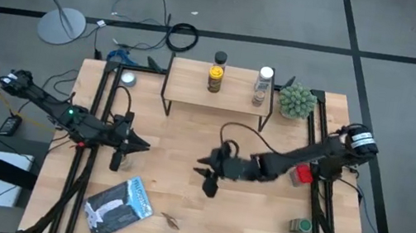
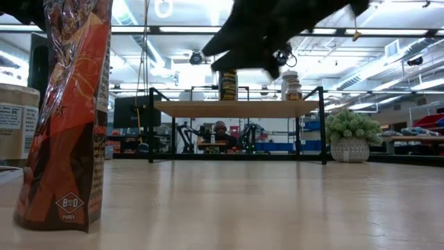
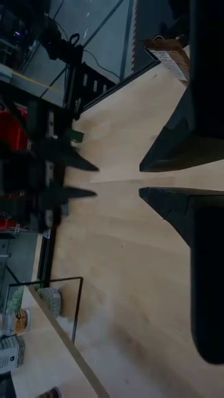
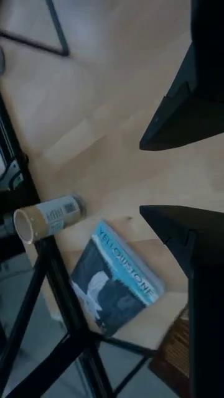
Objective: Shelf spices
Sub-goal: Put the brown seasoning bottle on the shelf
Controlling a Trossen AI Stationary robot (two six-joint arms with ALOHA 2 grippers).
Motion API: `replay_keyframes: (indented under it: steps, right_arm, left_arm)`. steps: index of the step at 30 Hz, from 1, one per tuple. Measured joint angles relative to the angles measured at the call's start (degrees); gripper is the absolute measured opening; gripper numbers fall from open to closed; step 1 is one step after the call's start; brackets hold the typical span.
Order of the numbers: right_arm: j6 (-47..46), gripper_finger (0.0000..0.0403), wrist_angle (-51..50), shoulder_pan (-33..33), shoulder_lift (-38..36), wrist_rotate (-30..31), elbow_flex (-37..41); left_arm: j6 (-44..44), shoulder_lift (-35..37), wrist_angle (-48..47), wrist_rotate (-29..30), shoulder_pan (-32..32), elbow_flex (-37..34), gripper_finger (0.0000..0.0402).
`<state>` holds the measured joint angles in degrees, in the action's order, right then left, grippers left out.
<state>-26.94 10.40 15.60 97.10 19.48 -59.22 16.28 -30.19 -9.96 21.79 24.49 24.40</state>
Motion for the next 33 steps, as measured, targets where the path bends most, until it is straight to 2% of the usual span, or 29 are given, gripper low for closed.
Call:
replay_keyframes:
  steps: [4, 9, 13, 16, 22, 28, 33]
  right_arm:
    - [3.5, 0.0153, 5.6, -4.6, 5.0, -7.3, -3.3]
    - [10.4, 0.0153, 5.2, -6.5, 15.8, -11.9, -15.1]
    - [15.4, 0.0153, 5.5, -6.8, 23.7, -12.3, -24.6]
    - [15.7, 0.0153, 4.3, -7.3, 27.1, -12.3, -28.2]
    - [16.1, 0.0153, -5.4, -7.7, 26.0, -12.2, -28.8]
    - [16.0, 0.0153, -15.2, -7.2, 22.9, -12.2, -28.8]
    - [15.6, 0.0153, -19.3, -6.6, 21.8, -10.1, -28.8]
  left_arm:
    - [-2.8, 3.5, -1.9, 2.4, 0.0, 0.0, 0.0055]
    - [-5.8, 10.8, -4.8, 2.6, 0.0, 0.0, 0.0055]
    - [-5.0, 15.9, -9.0, 2.6, 0.0, 0.0, 0.0055]
    - [-2.9, 17.9, -11.4, 2.3, 0.0, 0.0, 0.0055]
    - [1.3, 16.8, -15.0, 1.5, 0.0, 0.0, 0.0055]
    - [4.0, 13.2, -13.3, 0.7, 0.0, 0.0, 0.0056]
    - [5.3, 8.7, -10.1, 2.8, -0.1, 0.0, 0.0090]
